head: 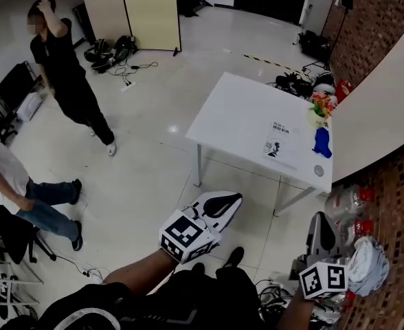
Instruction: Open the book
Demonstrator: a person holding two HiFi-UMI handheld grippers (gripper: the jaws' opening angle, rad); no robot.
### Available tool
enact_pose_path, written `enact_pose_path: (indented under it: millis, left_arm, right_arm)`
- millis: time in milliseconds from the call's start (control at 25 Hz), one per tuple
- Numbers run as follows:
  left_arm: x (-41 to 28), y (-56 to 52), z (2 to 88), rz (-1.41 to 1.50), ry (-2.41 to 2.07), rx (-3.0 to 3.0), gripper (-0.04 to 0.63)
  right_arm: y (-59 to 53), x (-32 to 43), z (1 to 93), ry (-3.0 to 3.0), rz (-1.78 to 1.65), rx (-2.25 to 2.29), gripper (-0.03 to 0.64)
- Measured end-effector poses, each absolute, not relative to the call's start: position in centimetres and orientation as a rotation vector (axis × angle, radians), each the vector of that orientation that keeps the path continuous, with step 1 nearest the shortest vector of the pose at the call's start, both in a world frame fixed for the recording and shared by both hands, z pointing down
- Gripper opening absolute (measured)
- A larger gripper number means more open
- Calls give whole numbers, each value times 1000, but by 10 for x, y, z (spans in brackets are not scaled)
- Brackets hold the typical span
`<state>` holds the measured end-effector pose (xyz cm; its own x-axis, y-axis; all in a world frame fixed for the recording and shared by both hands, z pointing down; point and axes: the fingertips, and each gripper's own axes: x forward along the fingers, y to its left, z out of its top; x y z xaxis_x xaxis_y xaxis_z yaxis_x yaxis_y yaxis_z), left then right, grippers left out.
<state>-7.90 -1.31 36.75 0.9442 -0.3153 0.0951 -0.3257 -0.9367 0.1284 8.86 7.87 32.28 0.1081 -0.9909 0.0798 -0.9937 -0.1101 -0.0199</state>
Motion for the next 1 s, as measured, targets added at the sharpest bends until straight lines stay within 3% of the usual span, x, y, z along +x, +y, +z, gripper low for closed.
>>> enact_pose_path:
  millis: [600, 1000]
  left_arm:
    - [58, -137, 361, 178, -608, 2974, 2]
    - [104, -231, 374, 228, -590, 2950, 2]
  right_arm:
    - [-58, 226, 336, -2190, 153, 2215, 0]
    - [-154, 276, 347, -2165, 208, 2227, 0]
